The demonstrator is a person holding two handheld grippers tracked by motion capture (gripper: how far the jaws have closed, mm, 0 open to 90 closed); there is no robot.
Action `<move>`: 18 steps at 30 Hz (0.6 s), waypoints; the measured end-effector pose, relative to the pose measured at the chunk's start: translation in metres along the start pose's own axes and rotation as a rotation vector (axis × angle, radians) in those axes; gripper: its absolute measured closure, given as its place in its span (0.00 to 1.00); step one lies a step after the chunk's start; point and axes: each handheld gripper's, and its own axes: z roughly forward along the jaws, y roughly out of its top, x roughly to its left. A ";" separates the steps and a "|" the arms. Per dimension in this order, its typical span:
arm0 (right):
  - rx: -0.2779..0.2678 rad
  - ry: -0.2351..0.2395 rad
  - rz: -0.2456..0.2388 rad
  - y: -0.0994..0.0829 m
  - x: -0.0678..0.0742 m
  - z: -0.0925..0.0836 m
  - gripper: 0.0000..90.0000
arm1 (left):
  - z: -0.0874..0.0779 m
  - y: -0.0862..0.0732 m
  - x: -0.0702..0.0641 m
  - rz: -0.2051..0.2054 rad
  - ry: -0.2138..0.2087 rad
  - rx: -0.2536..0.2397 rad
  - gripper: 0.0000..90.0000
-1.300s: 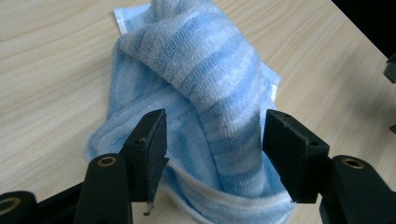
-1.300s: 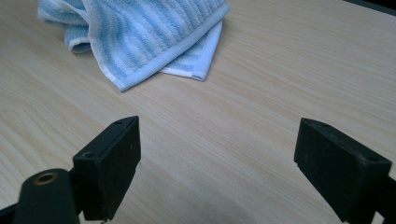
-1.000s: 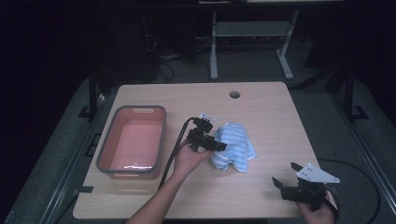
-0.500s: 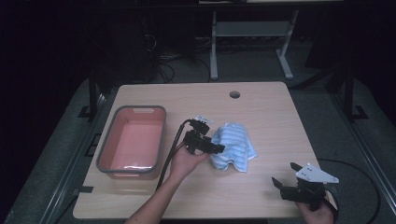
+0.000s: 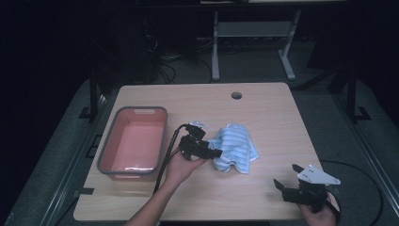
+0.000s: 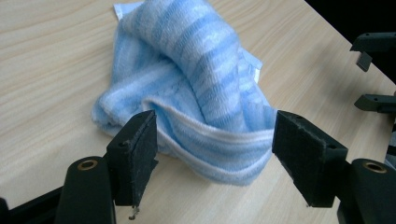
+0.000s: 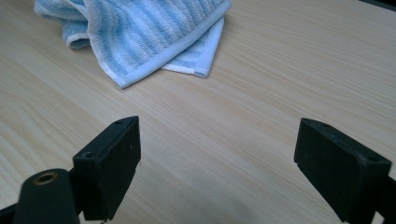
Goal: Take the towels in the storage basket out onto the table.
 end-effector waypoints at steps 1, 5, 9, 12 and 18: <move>0.001 0.000 -0.001 0.000 0.000 0.000 0.16 | -0.001 -0.002 0.000 -0.008 -0.001 -0.009 0.34; 0.002 -0.001 -0.002 0.000 0.000 0.000 0.16 | -0.005 -0.007 0.000 0.000 -0.003 -0.010 0.33; 0.002 -0.001 -0.004 -0.001 0.000 0.001 0.16 | -0.007 -0.013 0.001 -0.001 -0.003 -0.011 0.33; 0.004 -0.002 -0.009 0.000 0.000 0.001 0.16 | -0.008 -0.017 0.000 -0.008 -0.010 -0.018 0.33; 0.004 -0.003 -0.006 -0.001 0.000 0.001 0.16 | -0.010 -0.025 -0.003 0.002 -0.015 -0.020 0.33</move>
